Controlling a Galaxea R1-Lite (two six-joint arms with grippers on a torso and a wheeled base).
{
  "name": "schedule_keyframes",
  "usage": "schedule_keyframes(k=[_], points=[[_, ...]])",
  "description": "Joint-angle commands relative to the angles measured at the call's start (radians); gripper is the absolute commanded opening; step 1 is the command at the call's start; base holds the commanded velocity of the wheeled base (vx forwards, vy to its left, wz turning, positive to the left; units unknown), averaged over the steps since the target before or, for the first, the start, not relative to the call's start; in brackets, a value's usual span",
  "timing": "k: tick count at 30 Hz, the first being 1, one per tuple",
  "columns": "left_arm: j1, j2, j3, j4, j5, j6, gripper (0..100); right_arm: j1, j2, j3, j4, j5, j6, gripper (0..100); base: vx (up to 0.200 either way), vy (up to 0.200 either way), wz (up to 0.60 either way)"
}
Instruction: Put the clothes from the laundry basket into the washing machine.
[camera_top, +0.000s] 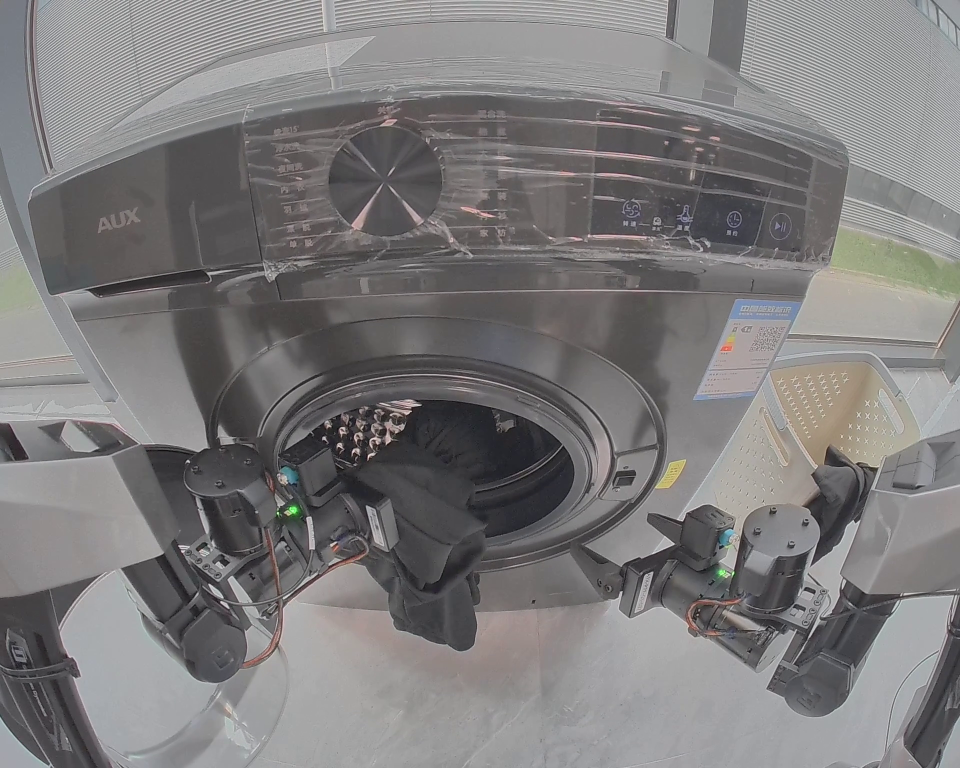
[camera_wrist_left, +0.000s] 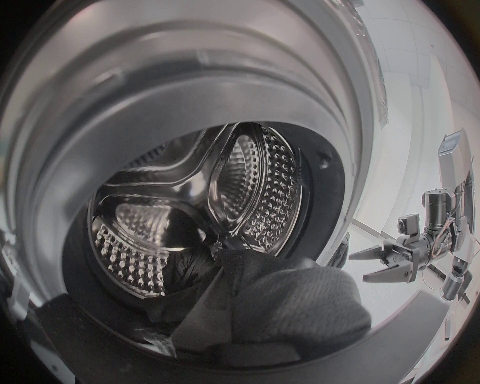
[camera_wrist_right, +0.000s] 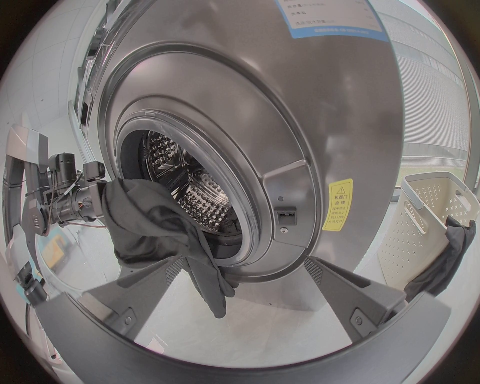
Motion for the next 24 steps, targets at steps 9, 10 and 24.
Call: schedule_keyframes(k=[9,10,24], points=[[-0.054,0.184,-0.242,0.012,0.009,-0.021,0,0.040,-0.007,0.022,-0.002,0.002,0.005,100,0.000,0.000,0.00],[-0.057,0.204,-0.266,0.014,0.024,-0.023,0,0.052,-0.011,0.026,-0.004,0.003,0.007,100,0.000,0.000,0.00],[-0.071,0.350,-0.539,0.181,0.095,-0.047,0,0.076,-0.021,0.024,-0.005,0.011,0.008,100,0.000,0.000,0.00]])
